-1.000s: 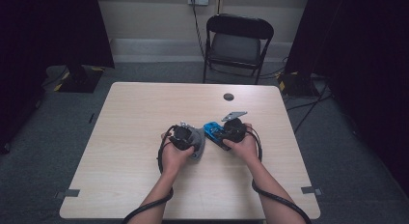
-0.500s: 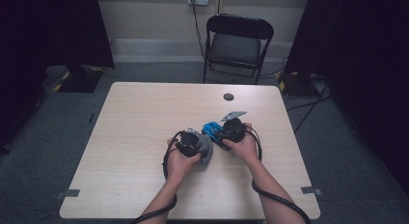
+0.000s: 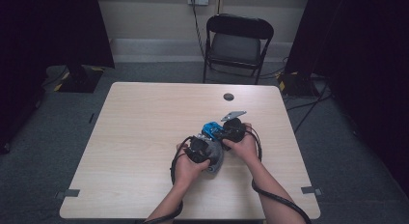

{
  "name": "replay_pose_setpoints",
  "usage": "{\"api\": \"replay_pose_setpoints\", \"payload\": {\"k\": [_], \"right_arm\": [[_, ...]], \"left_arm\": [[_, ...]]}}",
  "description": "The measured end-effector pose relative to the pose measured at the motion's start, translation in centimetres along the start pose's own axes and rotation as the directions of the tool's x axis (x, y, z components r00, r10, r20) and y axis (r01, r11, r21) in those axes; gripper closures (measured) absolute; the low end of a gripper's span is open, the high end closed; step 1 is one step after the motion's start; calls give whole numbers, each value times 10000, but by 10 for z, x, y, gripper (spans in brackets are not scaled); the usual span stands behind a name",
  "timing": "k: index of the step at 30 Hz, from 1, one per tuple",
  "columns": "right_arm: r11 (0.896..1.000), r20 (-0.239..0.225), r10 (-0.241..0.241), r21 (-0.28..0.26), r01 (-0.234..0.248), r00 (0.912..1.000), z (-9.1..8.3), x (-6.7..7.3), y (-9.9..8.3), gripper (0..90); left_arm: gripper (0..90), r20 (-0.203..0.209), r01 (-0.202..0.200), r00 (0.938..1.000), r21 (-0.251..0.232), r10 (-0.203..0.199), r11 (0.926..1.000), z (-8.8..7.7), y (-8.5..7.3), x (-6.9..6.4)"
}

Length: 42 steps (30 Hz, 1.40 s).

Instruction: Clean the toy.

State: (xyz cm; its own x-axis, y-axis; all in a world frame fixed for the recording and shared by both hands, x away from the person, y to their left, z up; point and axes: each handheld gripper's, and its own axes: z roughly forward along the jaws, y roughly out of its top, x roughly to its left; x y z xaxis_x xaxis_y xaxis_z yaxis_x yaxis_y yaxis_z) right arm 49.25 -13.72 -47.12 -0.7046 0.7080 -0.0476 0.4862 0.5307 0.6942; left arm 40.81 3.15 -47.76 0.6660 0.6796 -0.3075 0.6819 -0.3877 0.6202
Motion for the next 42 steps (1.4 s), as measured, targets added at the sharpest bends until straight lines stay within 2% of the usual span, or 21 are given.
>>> {"api": "replay_pose_setpoints", "payload": {"k": [10,16,20,25,29,35,41,42], "right_arm": [[10000,16,-33,37,33,10000,0,0,1,477],[10000,4,-24,59,24,10000,0,0,1,477],[10000,-7,-16,97,16,10000,0,0,1,477],[10000,-10,-20,89,21,10000,0,0,1,477],[10000,-11,-30,58,30,10000,0,0,1,477],[10000,-59,41,84,-40,10000,0,-1,1,477],[9998,-173,165,-85,-166,9997,-1,-3,-2,474],[9994,-214,333,-104,-335,9992,-1,-4,-3,471]], "left_arm": [[702,522,-229,9984,82,225,9997,5,-2,-15],[701,639,-356,9973,34,353,9994,6,-4,-21],[702,988,-370,9944,-55,374,9993,6,-6,-24],[702,1301,-792,9881,-249,817,9965,3,-5,-33],[702,1270,-1016,9862,-412,1060,9940,1,-5,-40],[700,1380,-1390,9797,-572,1457,9886,-2,-5,-48],[700,1396,-1384,9796,-509,1442,9891,3,-10,-49],[700,1387,-1401,9797,-443,1450,9891,4,-11,-49]]}}
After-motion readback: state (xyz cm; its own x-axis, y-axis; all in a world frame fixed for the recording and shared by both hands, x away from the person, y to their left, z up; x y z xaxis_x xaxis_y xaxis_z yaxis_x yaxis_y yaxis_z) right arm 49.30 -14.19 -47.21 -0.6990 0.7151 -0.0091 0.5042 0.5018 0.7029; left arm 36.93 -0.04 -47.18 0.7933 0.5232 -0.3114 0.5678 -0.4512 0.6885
